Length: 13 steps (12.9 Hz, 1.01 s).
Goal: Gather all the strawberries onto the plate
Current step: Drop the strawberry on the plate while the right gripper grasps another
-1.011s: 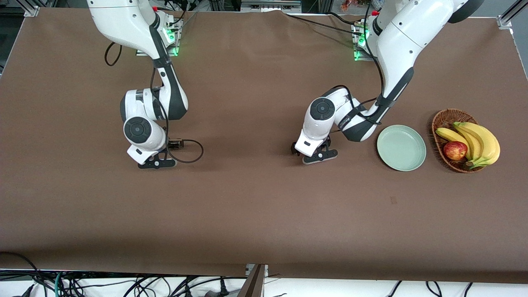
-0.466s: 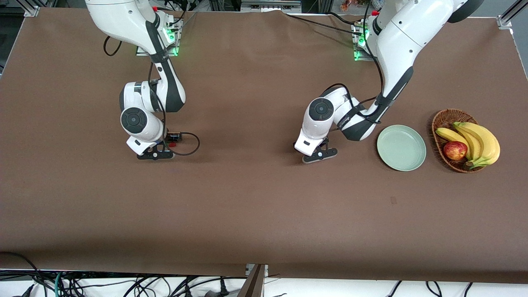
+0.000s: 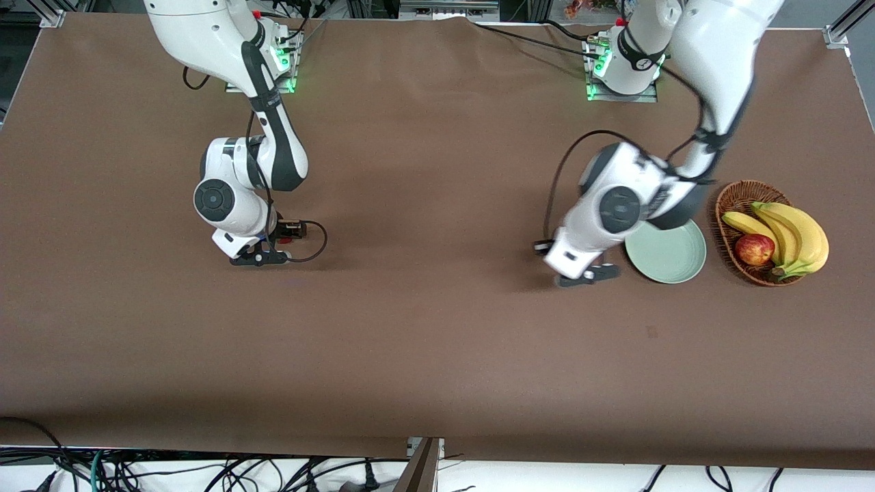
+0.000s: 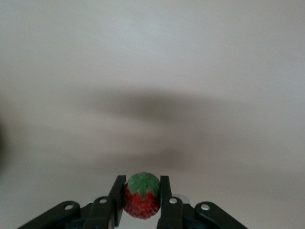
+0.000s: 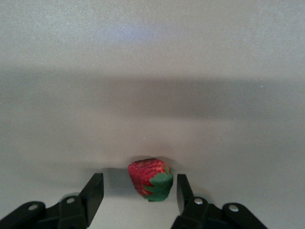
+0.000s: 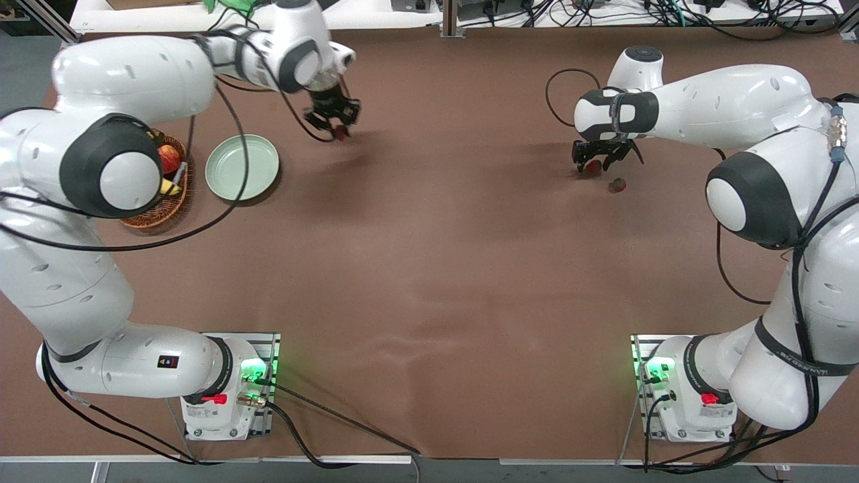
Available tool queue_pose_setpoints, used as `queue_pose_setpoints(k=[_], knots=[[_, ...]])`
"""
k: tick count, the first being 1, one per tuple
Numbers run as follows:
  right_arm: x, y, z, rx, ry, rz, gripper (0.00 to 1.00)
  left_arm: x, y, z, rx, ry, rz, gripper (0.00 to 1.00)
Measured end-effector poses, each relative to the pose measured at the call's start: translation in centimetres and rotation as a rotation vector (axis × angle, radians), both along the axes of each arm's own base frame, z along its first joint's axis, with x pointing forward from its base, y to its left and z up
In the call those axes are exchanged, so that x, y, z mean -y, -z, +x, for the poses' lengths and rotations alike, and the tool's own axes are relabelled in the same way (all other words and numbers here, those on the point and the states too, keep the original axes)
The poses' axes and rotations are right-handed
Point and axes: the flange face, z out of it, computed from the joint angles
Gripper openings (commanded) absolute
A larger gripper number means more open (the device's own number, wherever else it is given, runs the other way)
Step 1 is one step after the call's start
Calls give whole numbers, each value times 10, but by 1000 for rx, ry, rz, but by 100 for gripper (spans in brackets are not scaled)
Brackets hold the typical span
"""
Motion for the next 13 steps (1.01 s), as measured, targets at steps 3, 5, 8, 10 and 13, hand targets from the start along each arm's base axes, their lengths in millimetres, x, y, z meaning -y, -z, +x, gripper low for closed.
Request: queue_pose_setpoints(k=[3,5,8,10,13], knots=[[2,0,1,1,-5,3,40,-114,-19,12,-39,120,13,5],[3,-1,2,6,-15,5,23,-180,-6,11,-61,194,12,5],[3,-7,8,22,-15,14,6,-258,31,-6,-47,276,11,5],[-4,-18,16,25,4,27,6,-288,58,-22,-40,306,-14,5],[-73,-87,43,-38,166,62,7,-303,83,-29,-40,325,-15,18]])
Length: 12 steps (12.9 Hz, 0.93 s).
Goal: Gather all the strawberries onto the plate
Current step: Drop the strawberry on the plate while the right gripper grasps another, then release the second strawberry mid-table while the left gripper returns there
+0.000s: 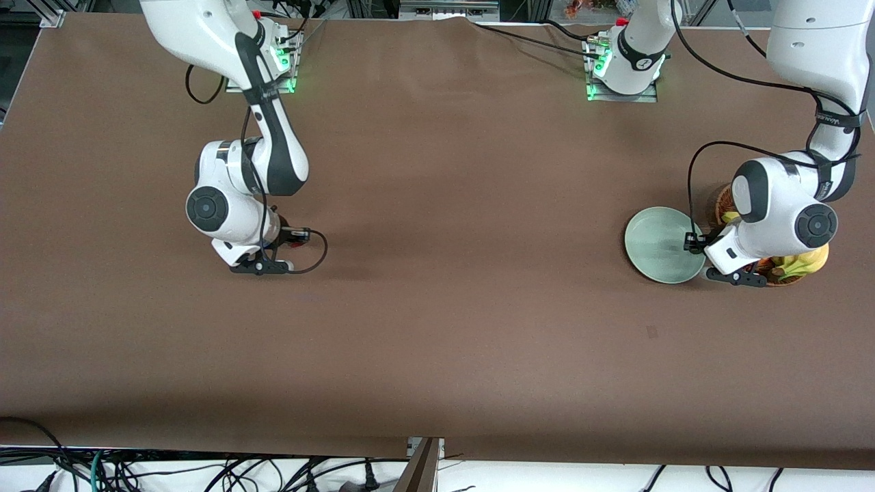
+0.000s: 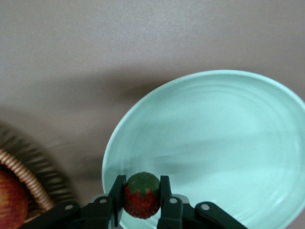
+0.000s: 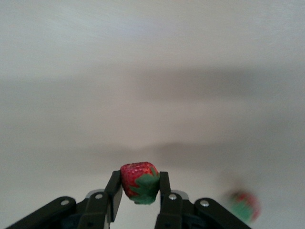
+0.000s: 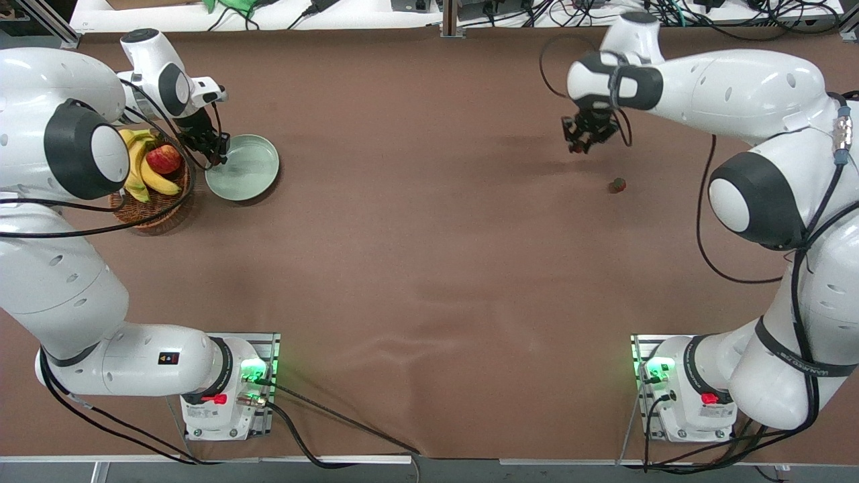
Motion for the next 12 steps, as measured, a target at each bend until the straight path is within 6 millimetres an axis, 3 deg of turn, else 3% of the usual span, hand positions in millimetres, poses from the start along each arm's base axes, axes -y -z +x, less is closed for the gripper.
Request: queue_pose_setpoints(k=[1,2,3,5,8,11,12], knots=[[-44,-35,7,11,58,15,7,0,5,0,-2,2,1,52],[-92,-64,5,22,116,41,7,1,8,-1,-6,4,1,100],[-141,-80,-4,17,172,84,7,1,8,-1,-6,9,0,100],[-217,-73,-18,4,306,212,10,1,5,2,-1,20,-2,100],[-291,-24,-37,42,467,345,10,3,-27,9,-4,20,-13,100],[-357,30,-91,107,557,401,15,9,-86,14,41,1,-23,100],[-376,47,-113,135,575,420,24,16,-101,15,60,-21,-23,100]])
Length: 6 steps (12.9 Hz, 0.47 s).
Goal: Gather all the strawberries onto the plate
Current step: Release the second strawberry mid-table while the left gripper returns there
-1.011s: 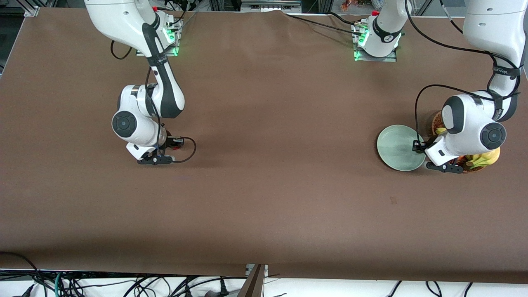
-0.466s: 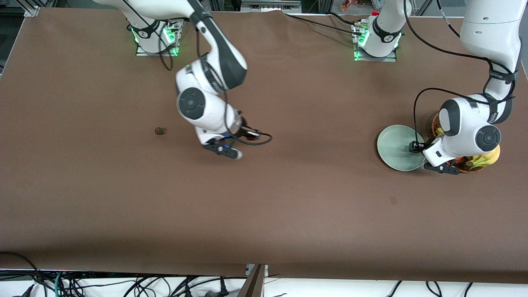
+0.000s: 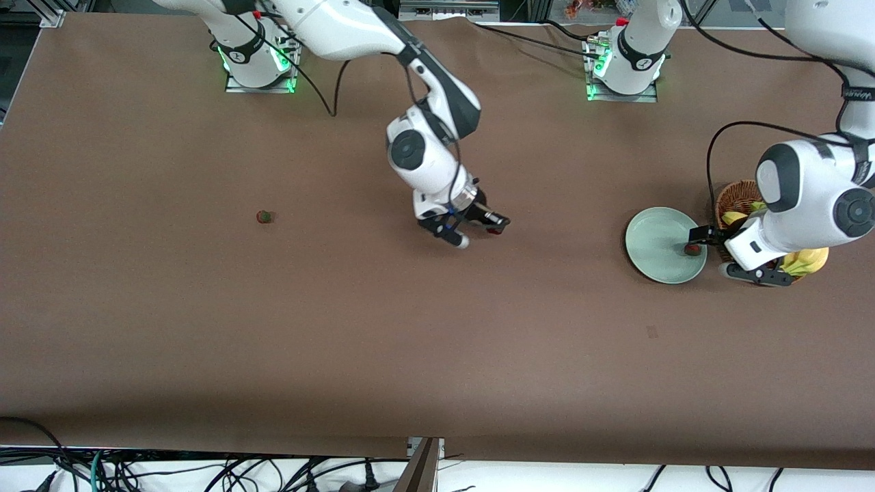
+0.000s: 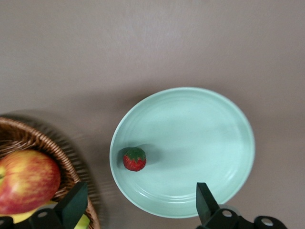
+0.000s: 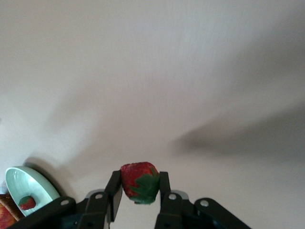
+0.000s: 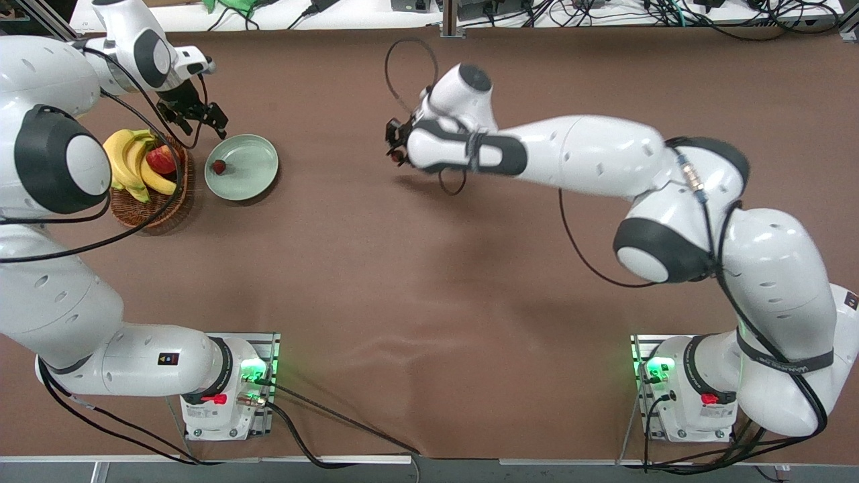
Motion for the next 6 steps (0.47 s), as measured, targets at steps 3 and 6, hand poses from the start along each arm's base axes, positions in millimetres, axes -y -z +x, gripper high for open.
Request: queue_pose_setpoints(k=[3,6], knots=[[-18,22,-24,40,20,5,96,71,-21,5,28,-69,-11,100],[5,-5,17,29,1,-72,96,153,-19,1,18,-115,-20,100]])
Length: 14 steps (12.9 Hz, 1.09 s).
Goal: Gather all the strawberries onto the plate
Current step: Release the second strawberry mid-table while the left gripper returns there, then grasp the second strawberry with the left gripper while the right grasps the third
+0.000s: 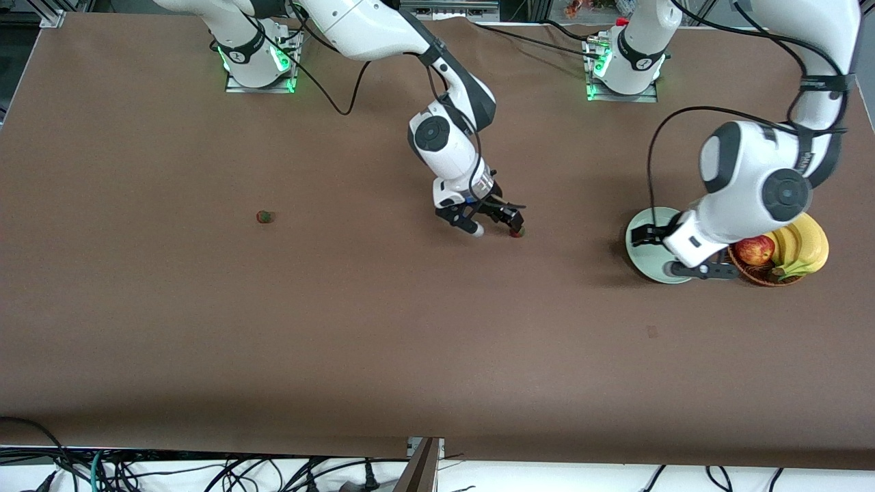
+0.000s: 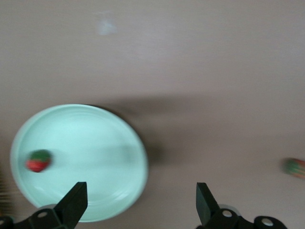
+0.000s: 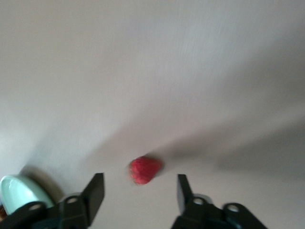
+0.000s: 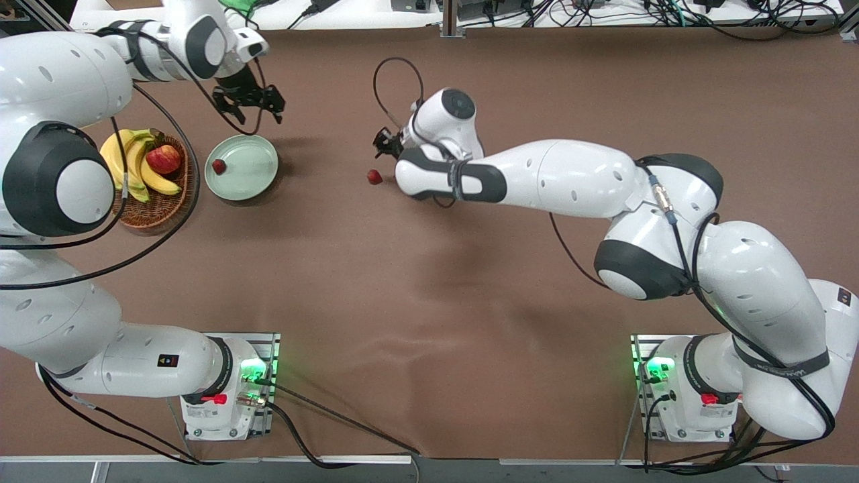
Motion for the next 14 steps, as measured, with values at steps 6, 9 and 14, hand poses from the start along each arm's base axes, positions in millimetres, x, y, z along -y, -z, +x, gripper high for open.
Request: queue_pose_setpoints(k=[6,9,14], knots=[[130,-83,73,-186,-323,-313,96,70,15,-12,11,-81,-12,100],[223,-90,96,-245,-452,-443,96,106,46,-16,28,-133,-29,100],[381,-65,88,-328,-528,-524,96,144,108,-27,25,-216,-4,100]])
